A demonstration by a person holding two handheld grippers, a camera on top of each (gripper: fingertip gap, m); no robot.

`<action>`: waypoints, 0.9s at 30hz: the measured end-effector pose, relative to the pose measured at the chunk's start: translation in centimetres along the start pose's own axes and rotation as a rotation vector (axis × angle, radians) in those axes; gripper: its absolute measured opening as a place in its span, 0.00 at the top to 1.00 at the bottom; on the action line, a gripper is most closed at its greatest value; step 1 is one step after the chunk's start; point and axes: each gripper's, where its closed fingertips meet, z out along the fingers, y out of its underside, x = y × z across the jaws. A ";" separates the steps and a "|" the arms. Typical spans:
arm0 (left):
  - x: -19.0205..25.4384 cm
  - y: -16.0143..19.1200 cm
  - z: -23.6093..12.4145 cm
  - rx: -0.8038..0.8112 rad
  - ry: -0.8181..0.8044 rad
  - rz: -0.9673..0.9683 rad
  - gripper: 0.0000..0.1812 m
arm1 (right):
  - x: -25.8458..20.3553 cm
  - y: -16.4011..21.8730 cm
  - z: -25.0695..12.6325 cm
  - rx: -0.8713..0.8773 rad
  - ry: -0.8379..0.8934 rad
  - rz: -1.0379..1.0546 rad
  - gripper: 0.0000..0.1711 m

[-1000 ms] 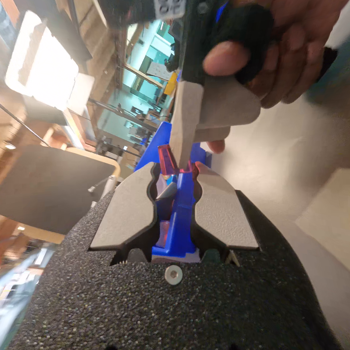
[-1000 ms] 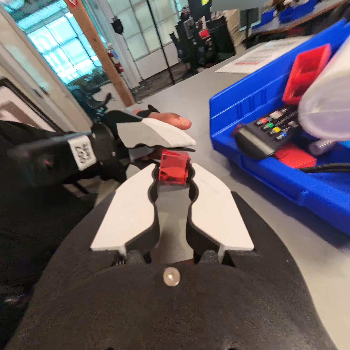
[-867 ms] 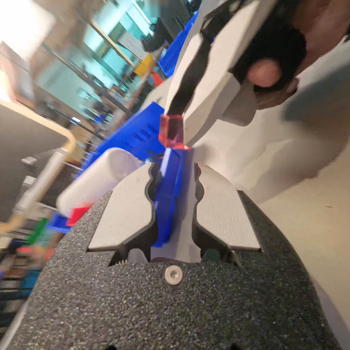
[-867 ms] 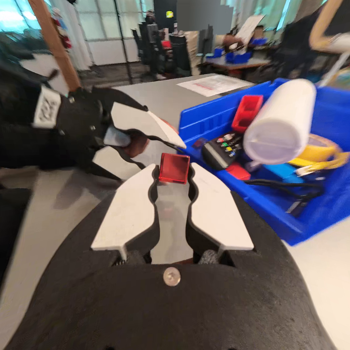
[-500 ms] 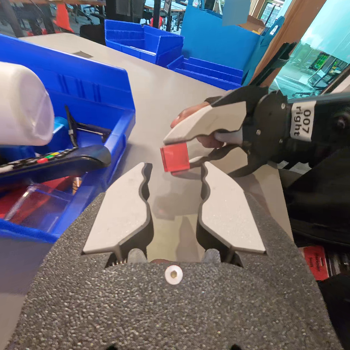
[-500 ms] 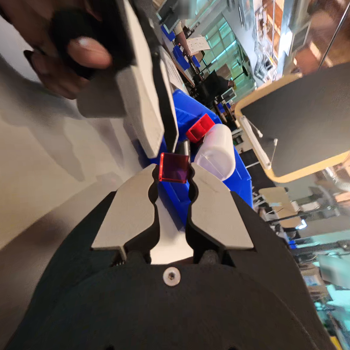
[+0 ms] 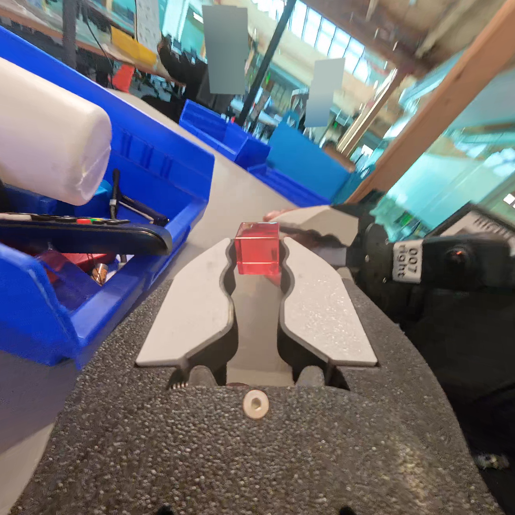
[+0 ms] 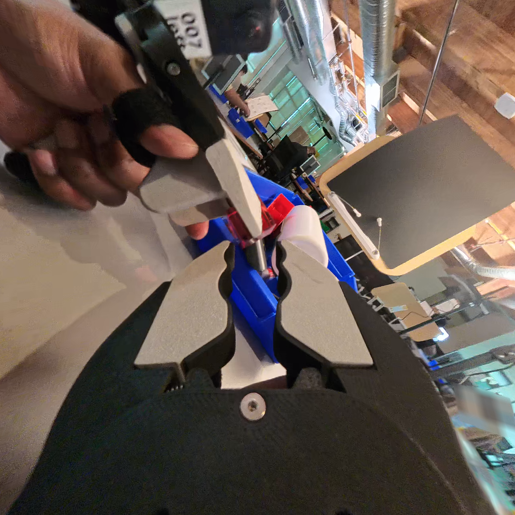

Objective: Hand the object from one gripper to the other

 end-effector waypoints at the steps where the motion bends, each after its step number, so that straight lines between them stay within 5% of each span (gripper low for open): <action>1: 0.0 -0.4 -0.1 0.042 0.018 -0.041 0.84 | -0.1 -0.1 0.1 0.004 -0.011 0.023 0.83; 8: 1.6 0.0 0.9 0.111 0.146 -0.151 0.84 | -0.4 -0.9 1.1 0.032 0.033 0.063 0.73; 13: 2.2 0.4 1.1 0.073 0.174 -0.116 0.84 | 0.6 -1.3 0.8 0.095 0.072 0.036 0.84; 27: 1.3 0.2 1.0 0.013 0.096 0.129 0.75 | 1.2 -0.3 0.4 0.085 0.137 -0.182 0.84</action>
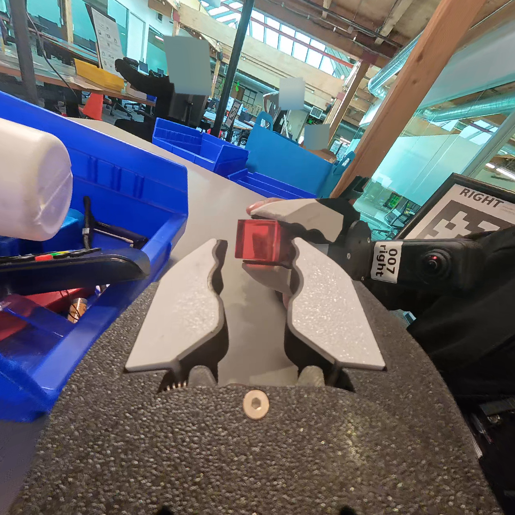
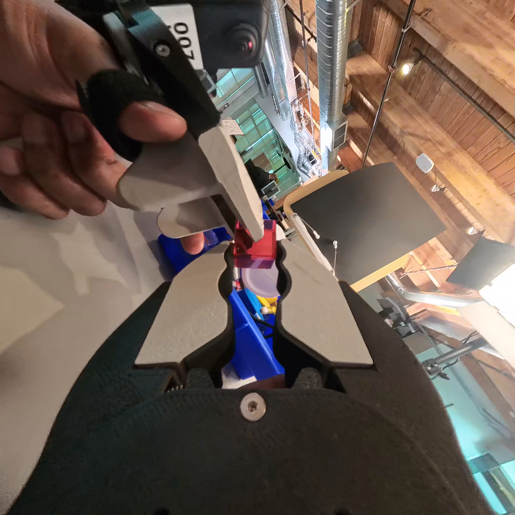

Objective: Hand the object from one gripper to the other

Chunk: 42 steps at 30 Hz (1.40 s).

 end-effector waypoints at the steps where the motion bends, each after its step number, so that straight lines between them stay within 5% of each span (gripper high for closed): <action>1: 0.0 0.1 0.1 -0.008 0.006 -0.006 0.75 | -0.1 -0.2 -0.1 0.012 0.001 -0.016 0.84; 7: 0.7 0.6 0.1 -0.056 0.014 0.091 0.83 | -0.8 -0.9 -0.2 0.070 -0.065 0.065 0.84; 15: -1.2 -1.1 -1.6 -0.030 -0.367 0.828 0.84 | -0.6 1.2 1.2 0.017 -0.228 0.512 0.76; 23: -4.4 -2.8 -3.7 -0.038 -0.565 0.948 0.84 | 1.2 0.6 1.9 0.126 -0.360 0.972 0.79; 28: -4.9 -2.4 -3.7 -0.086 -0.597 1.104 0.84 | -0.1 -0.1 3.1 0.092 -0.483 1.220 0.72; 33: -3.3 -1.6 -2.6 -0.116 -0.588 1.292 0.84 | -1.9 -1.0 3.4 0.035 -0.549 1.202 0.72; 37: -3.6 -0.9 -2.5 -0.167 -0.589 1.314 0.84 | -3.0 -1.1 3.4 -0.039 -0.537 1.094 0.84; 42: -5.2 0.0 -2.7 -0.233 -0.514 0.979 0.79 | -1.5 0.8 3.1 -0.113 -0.336 0.740 0.84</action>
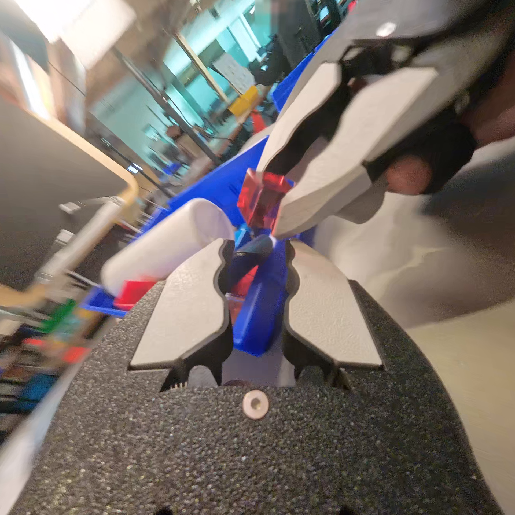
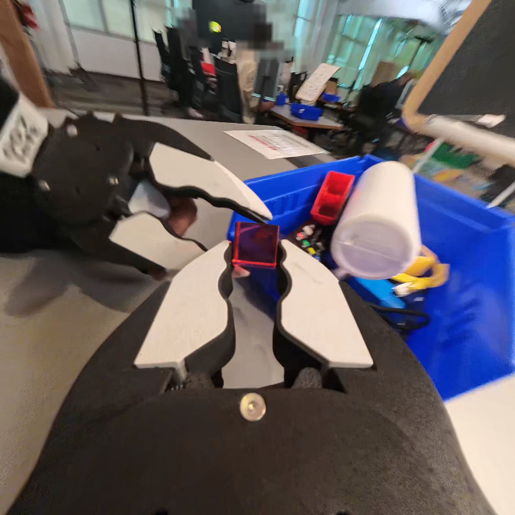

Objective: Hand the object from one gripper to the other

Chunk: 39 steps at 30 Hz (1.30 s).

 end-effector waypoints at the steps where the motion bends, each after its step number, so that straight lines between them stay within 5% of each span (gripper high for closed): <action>1: 0.2 0.0 0.0 -0.001 0.069 -0.125 0.78 | 0.6 0.0 -0.3 -0.002 0.056 -0.086 0.84; 7: 0.2 -2.4 -1.1 0.126 0.389 -0.778 0.73 | 0.9 0.6 -1.4 -0.030 0.202 -0.511 0.84; 18: 3.8 -2.8 -1.1 0.059 0.446 -0.572 0.81 | -0.9 1.6 -1.1 -0.041 0.182 -0.750 0.84; 30: 5.4 -2.7 -1.3 0.021 0.629 -0.803 0.72 | -2.1 0.8 -1.5 0.024 0.167 -0.832 0.84; 34: 5.8 -3.4 -1.9 0.052 0.695 -0.822 0.83 | -2.4 0.8 -1.5 0.028 0.167 -0.868 0.84; 39: 4.9 -3.0 -1.3 0.062 0.536 -0.654 0.84 | -1.5 1.3 -1.3 -0.013 0.185 -0.794 0.83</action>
